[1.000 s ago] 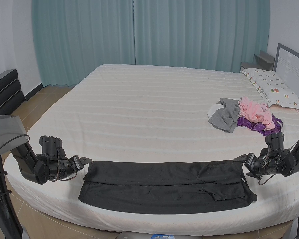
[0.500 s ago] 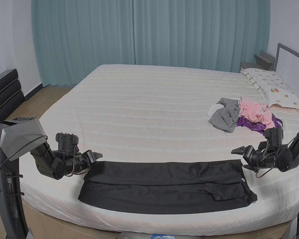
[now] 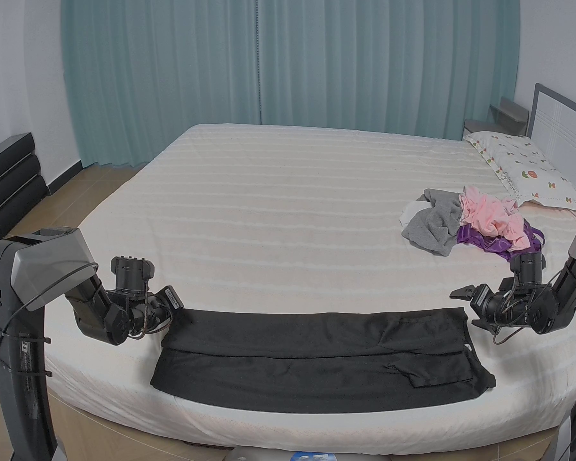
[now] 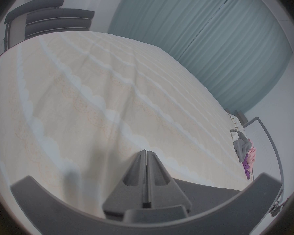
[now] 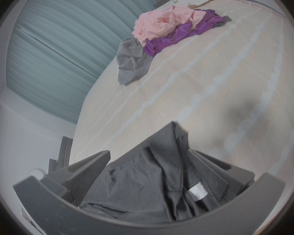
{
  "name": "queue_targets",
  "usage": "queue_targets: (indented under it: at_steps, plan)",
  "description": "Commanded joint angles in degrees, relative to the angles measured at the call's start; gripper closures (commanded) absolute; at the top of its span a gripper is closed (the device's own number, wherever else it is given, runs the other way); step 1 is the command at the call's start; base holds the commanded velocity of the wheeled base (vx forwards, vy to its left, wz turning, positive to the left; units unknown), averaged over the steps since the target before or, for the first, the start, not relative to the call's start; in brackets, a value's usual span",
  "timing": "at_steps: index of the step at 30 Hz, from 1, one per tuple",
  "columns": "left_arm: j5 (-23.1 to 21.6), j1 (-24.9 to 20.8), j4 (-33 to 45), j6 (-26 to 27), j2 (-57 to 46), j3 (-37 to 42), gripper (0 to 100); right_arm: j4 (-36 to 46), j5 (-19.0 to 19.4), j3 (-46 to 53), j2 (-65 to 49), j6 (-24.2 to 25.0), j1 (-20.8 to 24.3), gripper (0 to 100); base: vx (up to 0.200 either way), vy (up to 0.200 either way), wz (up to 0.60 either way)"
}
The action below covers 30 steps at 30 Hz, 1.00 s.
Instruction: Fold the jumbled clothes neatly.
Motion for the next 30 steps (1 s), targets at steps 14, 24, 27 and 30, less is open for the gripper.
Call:
queue_targets:
  at_steps: [14,24,27,30]
  plan:
    - [-0.03,0.70,-0.07,-0.44,0.65,0.02,100,-1.14,-0.52,-5.26,7.37,2.05,-0.65,100,0.000,0.000,0.00]
    - [-0.12,0.70,-0.07,-0.53,0.74,0.10,100,-1.50,-0.52,-5.17,6.40,2.40,-3.03,100,0.000,0.000,0.00]
    - [-0.12,0.70,-0.07,-0.53,0.82,0.19,100,-2.46,-0.52,-4.64,6.67,2.31,-3.20,100,0.000,0.000,0.00]
    - [-0.12,0.70,-0.07,-0.53,0.82,0.19,100,-2.64,-0.52,-4.56,6.76,2.31,-3.20,100,0.000,0.000,0.00]
